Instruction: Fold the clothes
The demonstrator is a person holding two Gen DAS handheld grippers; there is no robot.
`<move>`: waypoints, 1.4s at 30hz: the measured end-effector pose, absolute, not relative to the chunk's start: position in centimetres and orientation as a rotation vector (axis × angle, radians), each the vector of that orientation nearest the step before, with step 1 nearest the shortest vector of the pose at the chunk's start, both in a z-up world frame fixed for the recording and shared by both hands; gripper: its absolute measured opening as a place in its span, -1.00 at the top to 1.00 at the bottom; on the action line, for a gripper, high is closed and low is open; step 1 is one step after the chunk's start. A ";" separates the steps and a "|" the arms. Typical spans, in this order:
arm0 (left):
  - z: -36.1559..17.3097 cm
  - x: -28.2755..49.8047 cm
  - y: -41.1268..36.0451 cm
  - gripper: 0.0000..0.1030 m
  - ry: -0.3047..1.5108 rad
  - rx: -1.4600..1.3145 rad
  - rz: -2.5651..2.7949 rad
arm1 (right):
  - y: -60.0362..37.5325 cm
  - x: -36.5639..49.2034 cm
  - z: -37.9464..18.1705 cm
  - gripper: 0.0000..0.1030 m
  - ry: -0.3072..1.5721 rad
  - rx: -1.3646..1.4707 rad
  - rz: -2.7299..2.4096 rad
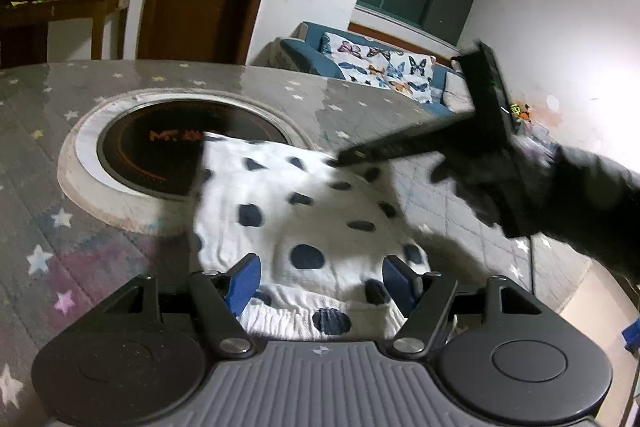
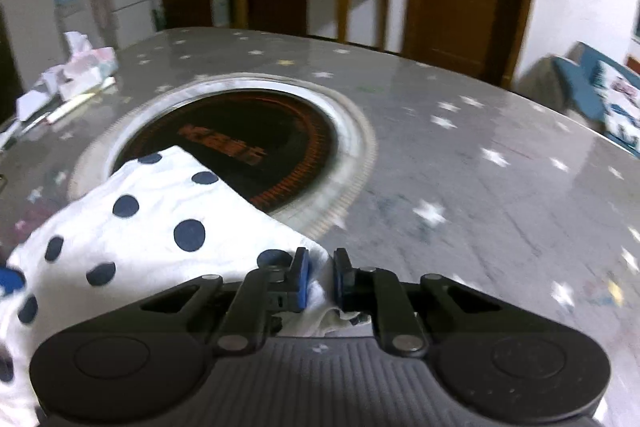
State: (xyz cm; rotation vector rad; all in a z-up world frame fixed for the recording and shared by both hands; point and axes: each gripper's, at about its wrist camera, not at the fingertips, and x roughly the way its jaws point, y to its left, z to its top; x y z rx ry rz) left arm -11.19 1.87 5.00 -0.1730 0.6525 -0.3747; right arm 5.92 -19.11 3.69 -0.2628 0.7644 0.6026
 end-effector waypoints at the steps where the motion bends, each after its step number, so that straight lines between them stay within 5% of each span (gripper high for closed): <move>1: 5.1 -11.0 2.0 -0.40 0.648 -0.176 -0.369 | -19.8 5.6 3.7 0.78 0.765 -0.258 0.577; 13: 4.9 -9.5 4.1 -0.47 0.647 -0.256 -0.291 | -30.7 -2.2 3.4 0.79 0.803 -0.123 0.245; 16: 4.7 -9.5 4.9 -0.47 0.659 -0.290 -0.286 | -31.8 -4.3 3.7 0.64 0.783 -0.112 0.242; 18: 4.8 -9.9 5.0 -0.47 0.665 -0.293 -0.282 | -32.0 -5.0 4.0 0.31 0.767 -0.106 0.260; 24: 4.9 -12.1 5.4 -0.44 0.686 -0.280 -0.276 | -30.9 -4.2 5.3 -0.22 0.699 -0.078 0.323; 35: 4.6 -14.4 4.6 -0.36 0.726 -0.198 -0.326 | -27.9 -0.4 4.9 -0.41 0.697 -0.040 0.454; 42: 3.5 -13.8 4.2 -0.04 0.753 -0.143 -0.306 | -26.7 0.8 4.2 -0.47 0.718 -0.082 0.485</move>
